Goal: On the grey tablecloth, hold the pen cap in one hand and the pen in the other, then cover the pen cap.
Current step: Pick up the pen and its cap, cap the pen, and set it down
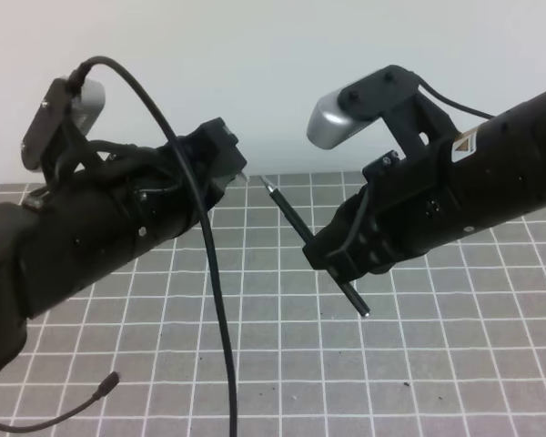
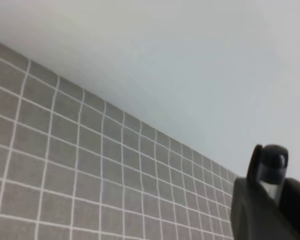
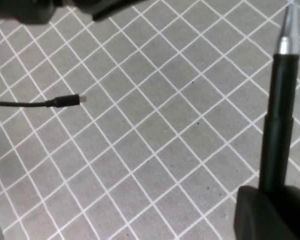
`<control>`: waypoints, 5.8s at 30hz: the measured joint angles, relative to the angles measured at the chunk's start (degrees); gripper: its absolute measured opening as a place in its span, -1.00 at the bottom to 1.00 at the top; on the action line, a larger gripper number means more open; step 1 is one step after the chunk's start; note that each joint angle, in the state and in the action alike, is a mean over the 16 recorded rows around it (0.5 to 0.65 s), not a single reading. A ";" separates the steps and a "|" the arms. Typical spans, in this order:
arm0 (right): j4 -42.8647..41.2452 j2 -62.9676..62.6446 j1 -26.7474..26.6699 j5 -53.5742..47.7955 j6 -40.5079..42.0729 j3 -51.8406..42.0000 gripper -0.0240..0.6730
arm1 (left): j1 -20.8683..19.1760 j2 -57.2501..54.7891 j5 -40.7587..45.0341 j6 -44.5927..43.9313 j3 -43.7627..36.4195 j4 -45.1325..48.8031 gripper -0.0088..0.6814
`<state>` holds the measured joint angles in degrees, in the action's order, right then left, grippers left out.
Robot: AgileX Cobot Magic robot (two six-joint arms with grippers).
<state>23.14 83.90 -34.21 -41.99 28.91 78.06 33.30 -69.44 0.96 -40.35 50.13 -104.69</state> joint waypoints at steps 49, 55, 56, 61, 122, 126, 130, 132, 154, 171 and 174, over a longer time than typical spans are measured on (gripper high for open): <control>-0.05 -0.14 0.00 -1.47 -0.40 0.00 -0.71 | 0.00 -0.01 5.20 4.25 0.01 -0.30 -0.97; 0.12 -0.09 -0.01 -0.05 -0.43 0.00 -0.71 | -0.02 0.00 7.16 1.83 0.01 -0.30 -0.97; 0.15 -0.09 -0.01 0.18 -0.43 0.00 -0.71 | -0.03 0.00 7.48 1.27 0.01 -0.30 -0.97; 0.37 -0.09 -0.01 1.31 -0.44 0.00 -0.71 | -0.05 0.00 9.28 -2.24 0.01 -0.30 -0.97; -2.06 -0.04 0.46 7.24 -2.21 -0.45 -0.72 | 4.89 -4.99 15.20 -13.56 0.01 -0.29 0.57; -3.53 -0.09 1.45 7.11 -3.39 -0.33 -0.72 | 4.92 -3.60 12.54 -15.92 0.01 -0.26 0.68; -5.68 0.02 3.04 6.13 -4.70 -0.19 -0.72 | 4.93 -0.93 8.77 -20.58 0.01 0.37 0.54; -6.93 0.22 4.05 4.98 -5.32 -0.11 -0.72 | 4.95 0.69 6.76 -23.31 -0.01 1.10 0.39; -3.44 11.25 8.89 -0.43 -2.31 -5.17 -0.72 | 4.99 8.15 -11.72 -56.12 -8.26 0.99 -0.97; -4.17 18.00 8.83 5.81 -1.70 -8.78 -0.28 | 4.99 8.15 -16.77 -61.93 -14.97 -0.25 -0.97; -4.89 17.91 8.81 5.06 -1.74 -8.78 -0.20 | 4.99 8.15 -16.17 -60.72 -14.97 -0.25 -0.97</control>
<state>18.26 101.81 -25.40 -36.93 27.16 69.28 38.30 -61.29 -15.21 -101.07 35.16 -104.93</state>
